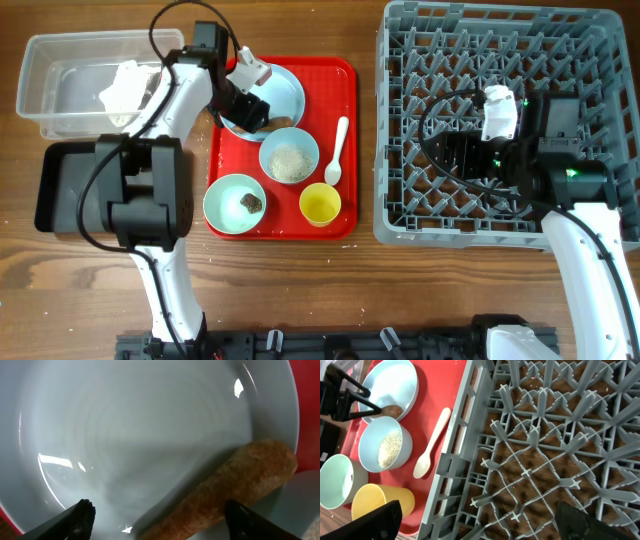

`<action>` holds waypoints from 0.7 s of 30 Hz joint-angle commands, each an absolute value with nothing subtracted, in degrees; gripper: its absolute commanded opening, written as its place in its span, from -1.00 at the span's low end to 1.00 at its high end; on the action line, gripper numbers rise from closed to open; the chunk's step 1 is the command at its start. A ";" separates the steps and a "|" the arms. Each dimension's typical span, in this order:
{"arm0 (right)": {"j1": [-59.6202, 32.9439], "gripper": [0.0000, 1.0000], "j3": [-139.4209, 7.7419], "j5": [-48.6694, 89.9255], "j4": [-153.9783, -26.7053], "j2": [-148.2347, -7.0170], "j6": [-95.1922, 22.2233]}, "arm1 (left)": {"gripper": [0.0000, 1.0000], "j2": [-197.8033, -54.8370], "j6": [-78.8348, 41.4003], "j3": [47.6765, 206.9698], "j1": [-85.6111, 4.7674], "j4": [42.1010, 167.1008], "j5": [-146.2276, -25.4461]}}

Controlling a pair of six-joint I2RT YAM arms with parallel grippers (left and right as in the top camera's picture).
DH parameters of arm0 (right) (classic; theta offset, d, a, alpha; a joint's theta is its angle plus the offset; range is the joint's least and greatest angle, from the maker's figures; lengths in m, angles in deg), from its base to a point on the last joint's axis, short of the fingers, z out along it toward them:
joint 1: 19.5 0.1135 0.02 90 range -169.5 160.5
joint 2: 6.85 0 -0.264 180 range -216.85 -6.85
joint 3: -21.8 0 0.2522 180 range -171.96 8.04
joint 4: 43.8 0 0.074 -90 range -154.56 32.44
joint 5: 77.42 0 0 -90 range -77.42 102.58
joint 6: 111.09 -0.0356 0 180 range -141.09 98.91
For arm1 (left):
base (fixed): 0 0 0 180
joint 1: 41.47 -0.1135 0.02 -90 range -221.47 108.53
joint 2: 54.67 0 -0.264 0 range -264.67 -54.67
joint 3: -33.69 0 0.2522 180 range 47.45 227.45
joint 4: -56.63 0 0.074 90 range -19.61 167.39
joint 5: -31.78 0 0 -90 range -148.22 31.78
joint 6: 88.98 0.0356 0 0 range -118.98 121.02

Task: Sort waste into correct bins and load items into the dishwasher rack
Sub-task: 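Grasp the brown bread stick on the plate with the left gripper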

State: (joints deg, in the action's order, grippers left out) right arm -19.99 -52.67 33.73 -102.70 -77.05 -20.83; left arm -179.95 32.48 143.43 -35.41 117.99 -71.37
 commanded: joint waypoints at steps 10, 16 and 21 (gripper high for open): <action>-20.02 1.00 -53.72 32.27 -102.61 -77.27 -21.27 | 0.66 -181.26 35.76 135.24 -34.49 110.29 -70.95; -20.02 0.99 -53.72 32.03 -102.64 -77.27 -21.27 | 0.59 -181.24 29.95 134.78 -34.51 101.99 -62.52; -20.02 0.99 -53.72 32.03 -102.61 -77.27 -21.27 | 0.73 -179.88 23.02 137.25 -34.31 101.68 -58.56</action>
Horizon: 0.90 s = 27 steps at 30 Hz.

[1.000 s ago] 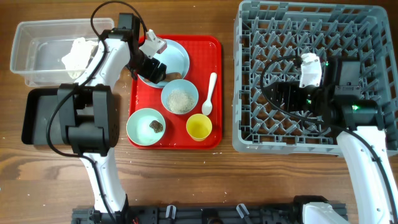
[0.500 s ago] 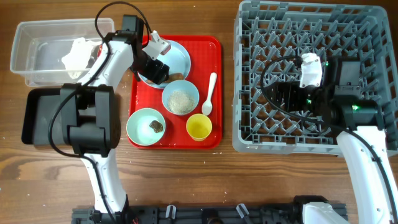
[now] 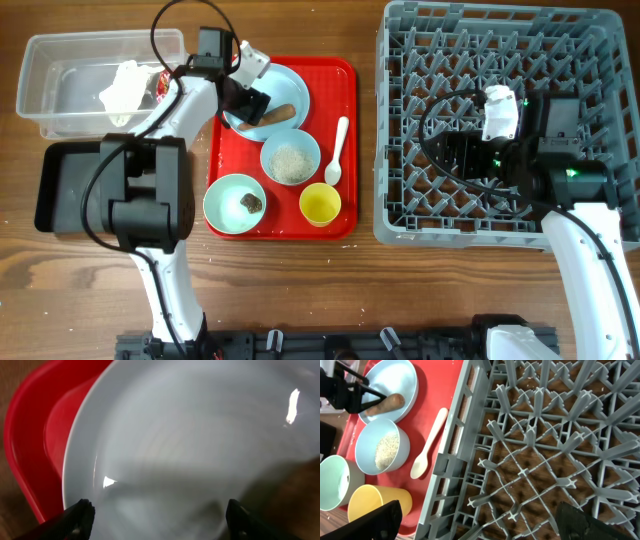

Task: Sort waste into correct bins and load items into the dishwasher rack
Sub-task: 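Grasp the brown bread stick on the plate with the left gripper, then move the bread stick left and drop it onto the black tray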

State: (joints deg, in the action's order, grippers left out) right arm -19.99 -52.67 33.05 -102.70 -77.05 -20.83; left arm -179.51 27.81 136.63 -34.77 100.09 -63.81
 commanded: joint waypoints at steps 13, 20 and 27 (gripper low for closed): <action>-20.02 0.99 -53.72 32.07 -101.70 -77.27 -21.73 | 0.94 -168.36 30.25 137.38 -32.89 112.87 -65.36; -20.02 1.00 -53.72 32.07 -101.85 -77.27 -22.78 | 0.86 -176.67 38.14 137.36 -32.89 114.80 -66.08; -20.02 0.99 -53.72 32.07 -101.83 -77.27 -22.78 | 0.88 -178.37 38.14 137.36 -32.89 114.56 -66.19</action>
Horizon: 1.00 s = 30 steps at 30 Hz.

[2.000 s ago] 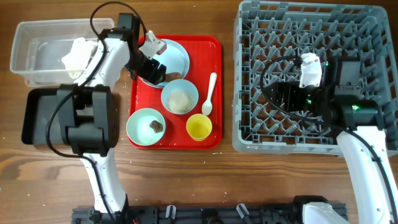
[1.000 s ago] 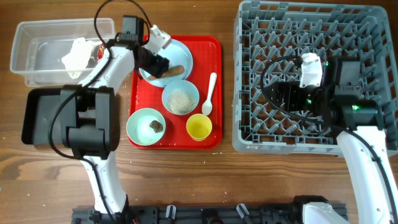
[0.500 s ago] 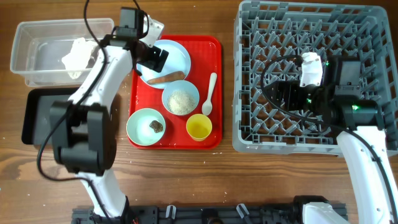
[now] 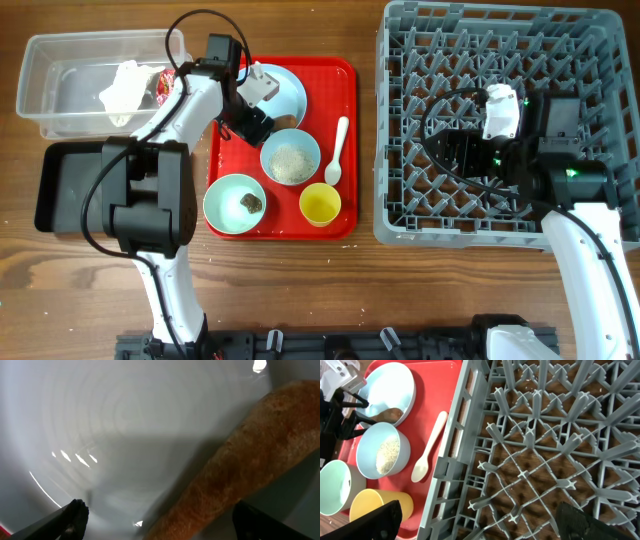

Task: Sort waste into correct bins and load items into the dishwasher rack
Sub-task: 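Move the bread stick left and drop it onto the black tray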

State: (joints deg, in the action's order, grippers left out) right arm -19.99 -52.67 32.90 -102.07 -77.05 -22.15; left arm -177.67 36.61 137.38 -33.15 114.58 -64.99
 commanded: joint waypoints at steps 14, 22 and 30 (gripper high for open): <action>-20.02 0.99 -53.72 32.07 -101.76 -77.27 -22.78 | -0.92 -182.42 38.08 137.36 -32.89 110.93 -68.02; -20.02 0.99 -53.72 32.05 -101.76 -77.27 -22.80 | -0.92 -179.18 25.66 140.57 -32.89 109.20 -67.70; -20.02 0.99 -53.72 32.05 -101.76 -77.27 -22.74 | -0.92 -155.68 4.94 144.20 -33.59 117.62 -61.25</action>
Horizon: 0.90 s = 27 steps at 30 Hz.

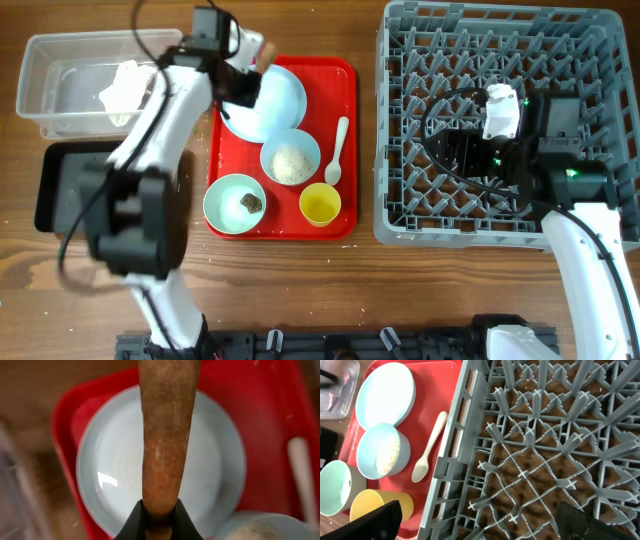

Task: Sort waste into correct bins and load items into the dishwasher rack
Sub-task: 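Move the bread stick left and drop it onto the black tray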

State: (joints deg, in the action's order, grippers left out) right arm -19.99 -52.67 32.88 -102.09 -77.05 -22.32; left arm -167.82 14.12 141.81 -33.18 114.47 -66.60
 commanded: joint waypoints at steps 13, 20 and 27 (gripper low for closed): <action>-20.02 0.99 -53.72 32.03 -101.30 -77.27 -22.63 | -0.92 -143.71 -32.63 138.62 -51.67 138.10 -53.79; -20.02 0.99 -53.72 32.03 -101.30 -77.27 -22.74 | -0.92 -143.71 -56.87 123.39 -58.75 133.94 -52.07; -20.02 0.99 -53.72 32.05 -101.50 -77.27 -22.78 | -0.92 -143.71 -65.74 107.50 -59.38 118.25 -45.79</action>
